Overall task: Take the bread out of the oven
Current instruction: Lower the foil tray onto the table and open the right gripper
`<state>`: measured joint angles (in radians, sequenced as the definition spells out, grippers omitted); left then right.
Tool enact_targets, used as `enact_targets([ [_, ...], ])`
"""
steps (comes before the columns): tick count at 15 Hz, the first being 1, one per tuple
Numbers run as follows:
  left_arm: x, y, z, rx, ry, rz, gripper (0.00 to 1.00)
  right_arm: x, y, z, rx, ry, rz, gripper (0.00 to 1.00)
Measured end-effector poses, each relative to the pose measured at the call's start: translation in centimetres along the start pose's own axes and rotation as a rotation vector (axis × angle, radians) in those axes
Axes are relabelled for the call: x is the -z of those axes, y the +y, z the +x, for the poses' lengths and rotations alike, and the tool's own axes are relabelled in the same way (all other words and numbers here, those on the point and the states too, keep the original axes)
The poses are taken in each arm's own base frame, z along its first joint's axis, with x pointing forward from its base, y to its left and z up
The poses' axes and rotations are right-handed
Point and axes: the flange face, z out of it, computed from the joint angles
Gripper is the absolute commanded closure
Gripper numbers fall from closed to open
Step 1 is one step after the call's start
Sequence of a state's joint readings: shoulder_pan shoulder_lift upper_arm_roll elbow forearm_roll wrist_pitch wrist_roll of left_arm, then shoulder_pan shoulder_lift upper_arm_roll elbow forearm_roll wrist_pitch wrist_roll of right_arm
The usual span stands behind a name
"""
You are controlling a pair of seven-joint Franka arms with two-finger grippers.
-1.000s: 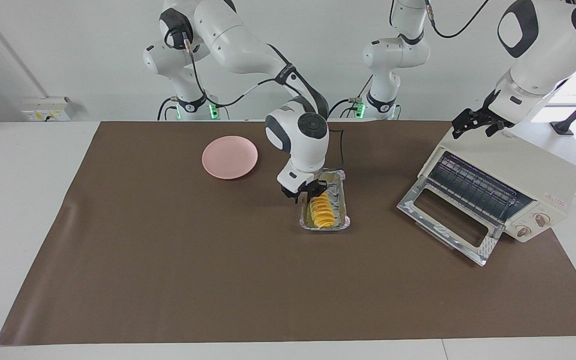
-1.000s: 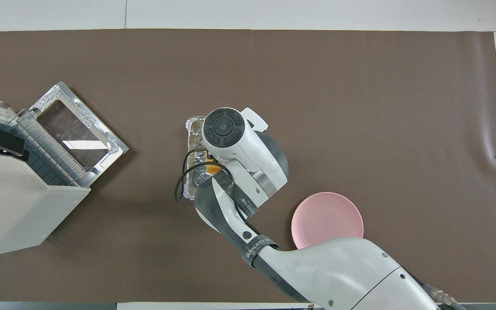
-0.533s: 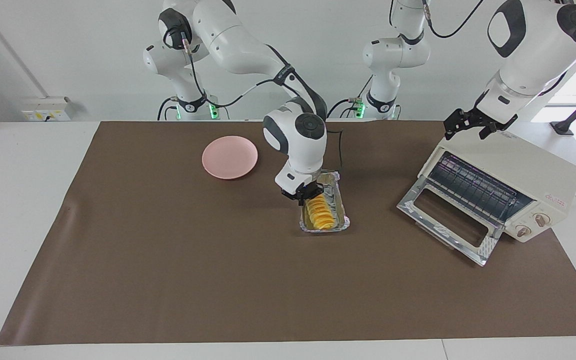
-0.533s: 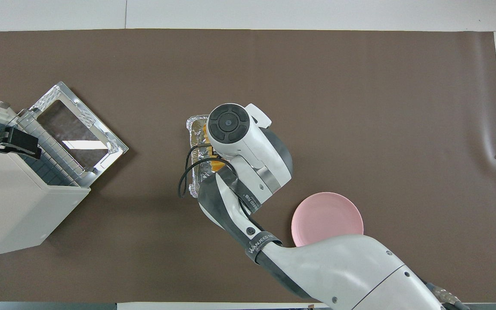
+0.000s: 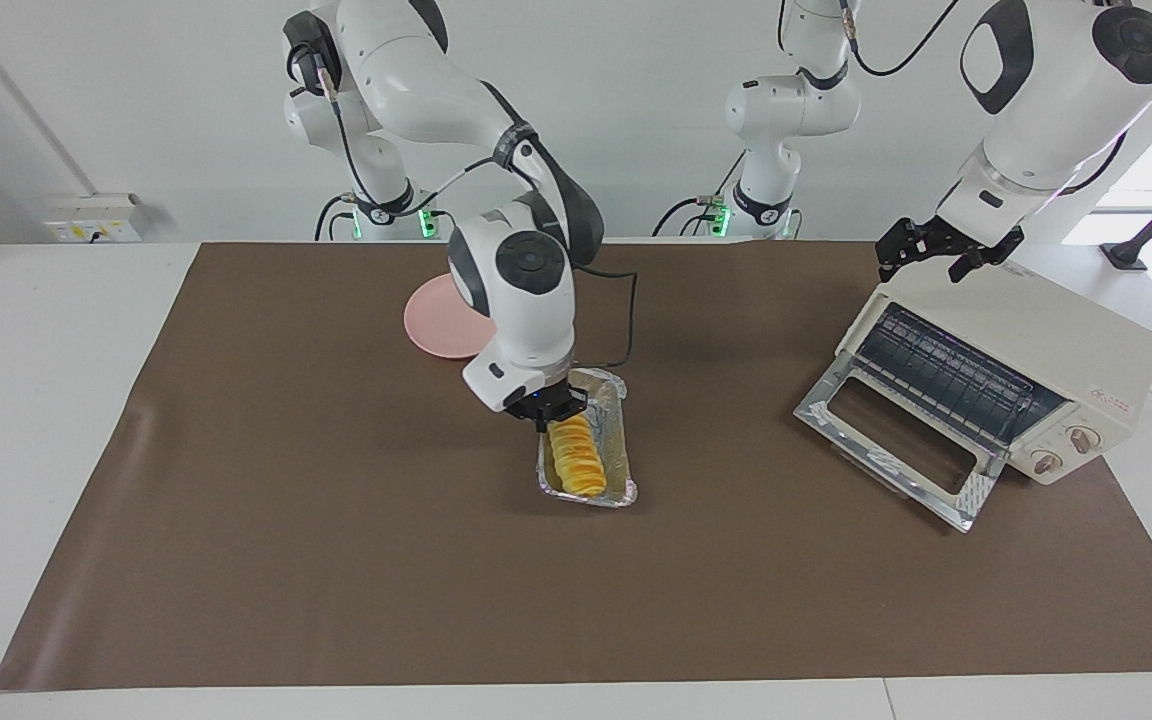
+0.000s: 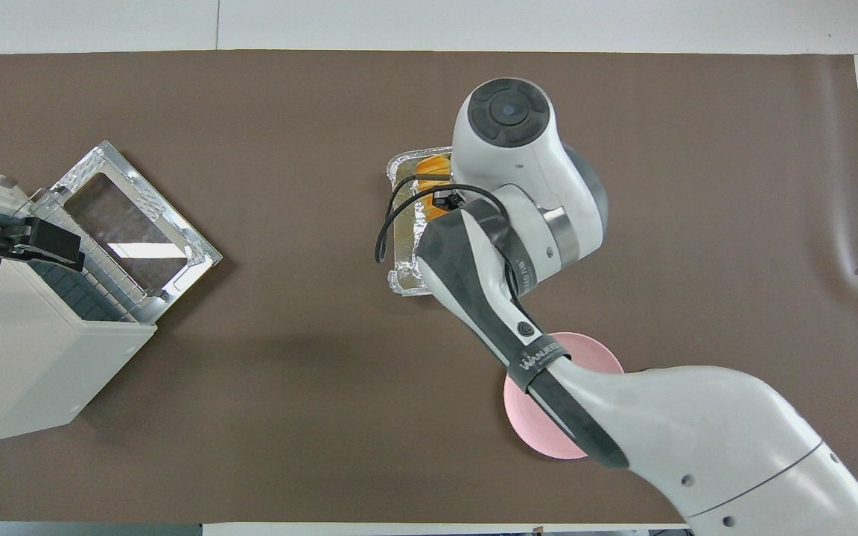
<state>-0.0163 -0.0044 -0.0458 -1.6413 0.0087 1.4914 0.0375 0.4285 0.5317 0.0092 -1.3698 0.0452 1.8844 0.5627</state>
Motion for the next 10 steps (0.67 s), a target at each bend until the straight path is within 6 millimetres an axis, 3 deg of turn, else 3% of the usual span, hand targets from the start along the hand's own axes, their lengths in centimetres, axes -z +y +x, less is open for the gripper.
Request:
enact_targets([
  [2, 0.0, 0.0, 0.0, 0.000, 0.000, 0.000, 0.00, 2.7, 2.6, 1.3, 0.030, -0.003, 0.031, 1.00],
  [4, 0.0, 0.0, 0.0, 0.000, 0.000, 0.000, 0.00, 4.0, 4.5, 2.1, 0.054, 0.010, 0.041, 1.00],
  [7, 0.0, 0.0, 0.0, 0.000, 0.000, 0.000, 0.00, 4.2, 7.6, 3.7, 0.092, 0.015, 0.040, 1.00],
  [10, 0.2, -0.1, -0.2, 0.002, 0.004, 0.000, 0.00, 4.0, 12.8, 6.0, 0.096, 0.015, 0.038, 1.00],
])
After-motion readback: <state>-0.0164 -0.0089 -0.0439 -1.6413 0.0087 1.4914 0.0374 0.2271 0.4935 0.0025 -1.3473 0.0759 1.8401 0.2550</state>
